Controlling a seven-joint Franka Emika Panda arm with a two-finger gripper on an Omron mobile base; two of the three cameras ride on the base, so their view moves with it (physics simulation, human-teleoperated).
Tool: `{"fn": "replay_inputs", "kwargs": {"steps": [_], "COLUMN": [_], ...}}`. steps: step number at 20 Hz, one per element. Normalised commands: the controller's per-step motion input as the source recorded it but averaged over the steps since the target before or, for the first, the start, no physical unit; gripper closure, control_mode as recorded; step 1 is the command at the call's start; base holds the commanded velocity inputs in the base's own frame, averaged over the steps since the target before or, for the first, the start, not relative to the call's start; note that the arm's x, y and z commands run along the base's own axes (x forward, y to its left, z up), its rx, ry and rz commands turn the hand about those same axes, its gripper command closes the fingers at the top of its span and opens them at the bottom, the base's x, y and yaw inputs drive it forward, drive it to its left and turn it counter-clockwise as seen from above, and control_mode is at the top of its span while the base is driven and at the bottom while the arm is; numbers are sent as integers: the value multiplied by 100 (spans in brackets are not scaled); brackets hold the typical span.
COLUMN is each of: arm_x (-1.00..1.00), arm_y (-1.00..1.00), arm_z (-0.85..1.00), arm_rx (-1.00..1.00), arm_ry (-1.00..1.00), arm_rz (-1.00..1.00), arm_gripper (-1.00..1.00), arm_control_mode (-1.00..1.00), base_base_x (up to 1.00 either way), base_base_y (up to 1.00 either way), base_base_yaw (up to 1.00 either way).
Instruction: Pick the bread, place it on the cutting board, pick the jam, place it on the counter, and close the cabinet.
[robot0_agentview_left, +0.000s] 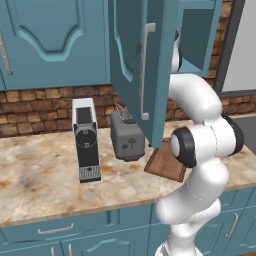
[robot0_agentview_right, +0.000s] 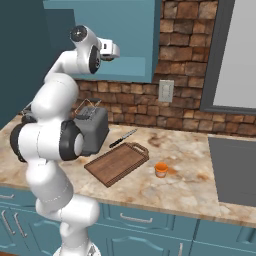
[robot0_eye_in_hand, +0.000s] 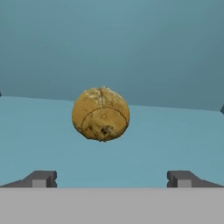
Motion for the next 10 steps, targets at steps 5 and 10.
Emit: {"fn": "replay_inputs", "kwargs": {"steps": [5, 10], "arm_x": [18, 21], "arm_y": [6, 2], "arm_z": [0, 0], "arm_rx": [0, 0], "arm_ry": [0, 0], "arm_rz": [0, 0], "arm_gripper": [-100, -100], "arm_control_mode": [-100, -100], "base_base_x": [0, 0], "base_base_y": [0, 0], "base_base_yaw": [0, 0]}}
